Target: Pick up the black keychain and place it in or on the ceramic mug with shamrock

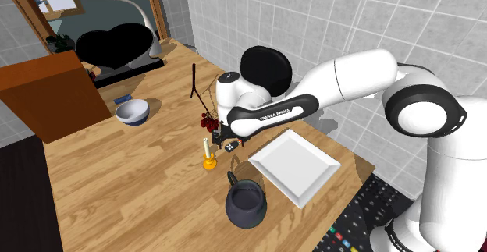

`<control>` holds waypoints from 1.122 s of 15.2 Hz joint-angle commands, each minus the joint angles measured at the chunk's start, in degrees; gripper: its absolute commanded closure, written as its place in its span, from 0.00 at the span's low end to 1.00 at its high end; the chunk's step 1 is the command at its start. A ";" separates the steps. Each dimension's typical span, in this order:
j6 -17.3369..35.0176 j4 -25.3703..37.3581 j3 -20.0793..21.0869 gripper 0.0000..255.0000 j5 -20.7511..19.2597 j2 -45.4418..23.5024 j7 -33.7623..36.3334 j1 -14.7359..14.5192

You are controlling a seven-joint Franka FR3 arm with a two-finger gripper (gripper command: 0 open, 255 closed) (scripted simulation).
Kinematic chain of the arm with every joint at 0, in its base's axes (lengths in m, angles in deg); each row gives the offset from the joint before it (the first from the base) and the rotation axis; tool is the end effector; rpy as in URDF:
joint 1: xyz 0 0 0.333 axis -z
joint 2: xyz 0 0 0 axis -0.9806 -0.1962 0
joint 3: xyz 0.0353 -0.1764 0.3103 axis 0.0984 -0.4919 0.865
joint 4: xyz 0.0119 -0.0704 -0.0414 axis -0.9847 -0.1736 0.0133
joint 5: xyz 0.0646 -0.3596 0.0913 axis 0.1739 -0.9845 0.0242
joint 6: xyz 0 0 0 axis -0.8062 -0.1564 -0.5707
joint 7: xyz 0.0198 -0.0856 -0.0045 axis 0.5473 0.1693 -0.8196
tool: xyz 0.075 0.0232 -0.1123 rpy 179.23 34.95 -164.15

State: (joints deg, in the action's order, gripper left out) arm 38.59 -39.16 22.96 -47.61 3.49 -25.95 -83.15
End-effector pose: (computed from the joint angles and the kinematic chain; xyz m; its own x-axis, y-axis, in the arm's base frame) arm 0.6207 0.2543 0.3567 0.8678 -0.4965 0.0213 -0.4964 -0.8680 -0.0110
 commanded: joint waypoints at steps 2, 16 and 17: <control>0.12 -0.06 -0.01 0.00 -0.03 -0.04 0.00 0.00; -0.49 0.21 0.08 1.00 0.15 0.32 -0.11 0.06; -1.10 0.50 0.17 1.00 0.33 0.67 -0.23 0.11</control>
State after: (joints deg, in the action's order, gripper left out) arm 37.90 -38.84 23.07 -47.40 3.91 -26.10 -83.08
